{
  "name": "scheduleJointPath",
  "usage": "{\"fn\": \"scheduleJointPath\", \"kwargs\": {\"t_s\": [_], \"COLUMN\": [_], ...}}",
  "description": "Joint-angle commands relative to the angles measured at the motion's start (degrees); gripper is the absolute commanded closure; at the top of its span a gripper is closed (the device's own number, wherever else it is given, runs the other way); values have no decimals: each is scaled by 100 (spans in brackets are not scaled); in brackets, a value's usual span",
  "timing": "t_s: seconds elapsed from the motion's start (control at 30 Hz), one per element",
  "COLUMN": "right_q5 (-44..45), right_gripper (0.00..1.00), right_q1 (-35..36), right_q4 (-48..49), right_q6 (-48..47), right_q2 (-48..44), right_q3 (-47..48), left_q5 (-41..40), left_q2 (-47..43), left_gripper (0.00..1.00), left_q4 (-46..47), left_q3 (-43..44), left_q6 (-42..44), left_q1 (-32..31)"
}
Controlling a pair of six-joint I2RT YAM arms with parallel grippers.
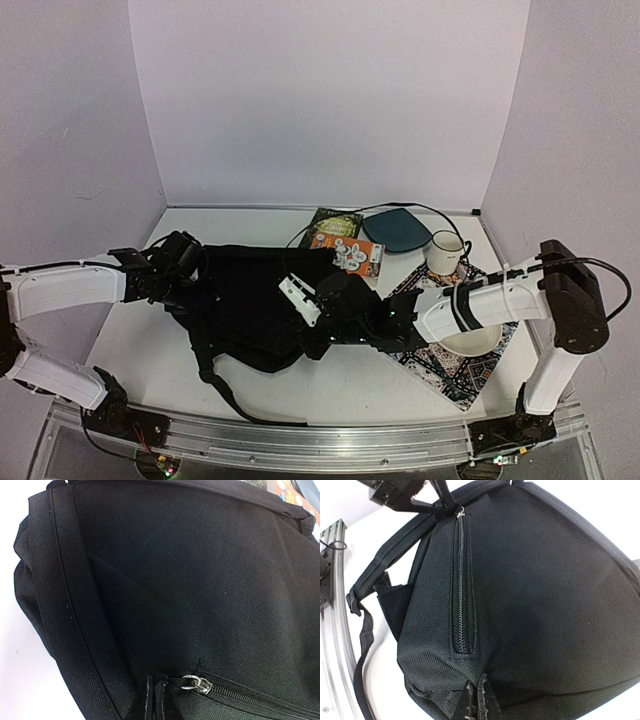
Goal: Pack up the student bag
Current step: Zip the pocket on the back of the bag in the student bag.
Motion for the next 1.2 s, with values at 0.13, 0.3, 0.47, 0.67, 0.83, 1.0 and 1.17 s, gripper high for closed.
{"fn": "scheduleJointPath", "kwargs": {"t_s": [0.13,0.3,0.47,0.67,0.83,1.0,1.17], "right_q5": [36,66,9,-90,-161,-197,-195], "right_gripper": [100,100,100,100,100,99,89], "right_q1": [-25,-25,-21,-25,-24,-23,-16], "right_q4": [-187,-182,-182,-182,-180,-188,-391], "right_q6": [-99,-142,-151,-143,-178,-341,-581], "right_q2": [-132,-69,-16,78,179,264,379], "right_q3": [252,400,518,660,743,826,998], "left_q5": [-393,-288,-125,866,1924,2755,3284], "left_q2": [-307,-858,-1016,-1025,-810,-519,-261], "left_gripper": [77,29,8,3,3,6,22], "left_q4": [-328,-462,-541,193,1143,2129,2917], "left_q3": [228,104,-305,-835,-1104,-1512,-1900], "left_q6": [-248,-743,-1032,-1121,-1410,-1887,-2324], "left_q1": [329,418,1051,1908,2000,1999,1992]}}
